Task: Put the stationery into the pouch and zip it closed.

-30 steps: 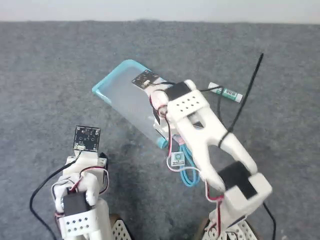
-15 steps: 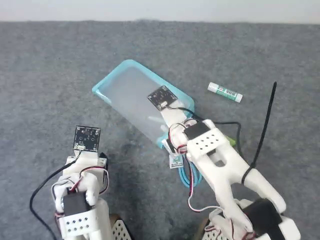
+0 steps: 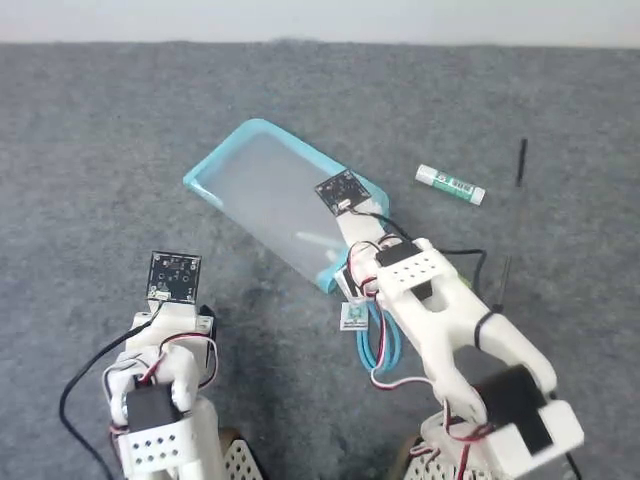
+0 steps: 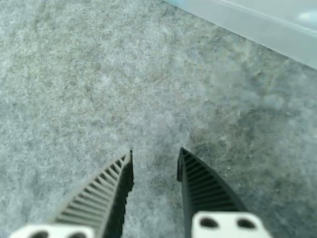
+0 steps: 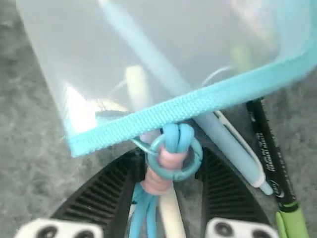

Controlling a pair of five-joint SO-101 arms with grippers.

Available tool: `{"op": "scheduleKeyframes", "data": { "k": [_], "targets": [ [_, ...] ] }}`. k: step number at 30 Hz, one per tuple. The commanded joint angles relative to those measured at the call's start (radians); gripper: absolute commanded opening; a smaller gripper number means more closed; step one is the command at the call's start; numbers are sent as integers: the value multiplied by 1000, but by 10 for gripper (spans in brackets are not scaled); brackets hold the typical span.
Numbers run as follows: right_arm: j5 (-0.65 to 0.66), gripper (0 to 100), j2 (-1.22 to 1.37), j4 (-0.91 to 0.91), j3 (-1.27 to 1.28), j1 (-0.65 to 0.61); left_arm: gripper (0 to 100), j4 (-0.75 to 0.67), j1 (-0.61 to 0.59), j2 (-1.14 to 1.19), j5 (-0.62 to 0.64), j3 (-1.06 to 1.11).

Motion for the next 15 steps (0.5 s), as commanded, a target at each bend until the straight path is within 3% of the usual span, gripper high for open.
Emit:
{"op": "scheduleKeyframes", "data": {
  "k": [1, 7, 12, 15],
  "targets": [
    [-14, 172, -5, 1, -28, 22, 143, -38, -5, -17, -11, -8],
    [12, 172, -96, 289, -178, 113, 143, -38, -5, -17, -11, -8],
    [203, 172, -137, 601, -368, 140, 143, -38, -5, -17, -11, -8],
    [219, 173, -137, 641, -373, 140, 143, -38, -5, -17, -11, -8]
  ]
}}
